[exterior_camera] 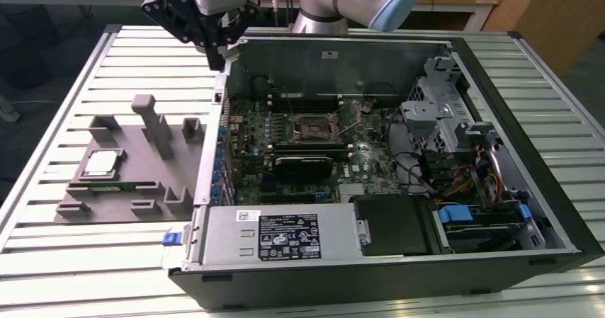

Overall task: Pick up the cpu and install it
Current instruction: 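Reach for the cpu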

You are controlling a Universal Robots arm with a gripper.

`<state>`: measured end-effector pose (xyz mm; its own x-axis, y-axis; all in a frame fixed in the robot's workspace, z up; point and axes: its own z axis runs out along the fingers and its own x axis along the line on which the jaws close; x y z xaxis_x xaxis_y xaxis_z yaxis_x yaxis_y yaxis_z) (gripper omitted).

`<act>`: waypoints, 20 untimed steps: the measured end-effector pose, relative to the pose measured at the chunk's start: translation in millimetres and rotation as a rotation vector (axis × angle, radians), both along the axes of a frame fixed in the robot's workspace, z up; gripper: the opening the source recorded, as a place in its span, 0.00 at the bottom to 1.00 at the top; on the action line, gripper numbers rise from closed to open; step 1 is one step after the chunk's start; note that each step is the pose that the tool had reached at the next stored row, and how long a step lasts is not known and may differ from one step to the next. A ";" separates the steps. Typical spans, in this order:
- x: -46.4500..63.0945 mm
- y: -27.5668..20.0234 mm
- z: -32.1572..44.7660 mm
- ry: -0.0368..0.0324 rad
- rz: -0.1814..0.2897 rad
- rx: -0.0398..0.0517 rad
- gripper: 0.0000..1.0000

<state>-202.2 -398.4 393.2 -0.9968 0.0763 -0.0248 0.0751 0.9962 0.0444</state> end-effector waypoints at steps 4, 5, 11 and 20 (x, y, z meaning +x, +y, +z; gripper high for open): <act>-5.6 0.1 0.0 0.0000 0.000 0.0000 0.11; -6.8 0.1 0.0 -0.0001 0.000 0.0000 0.11; -14.6 0.1 -0.1 -0.0001 0.000 0.0000 0.11; -25.4 0.2 -0.1 -0.0001 0.000 0.0000 0.11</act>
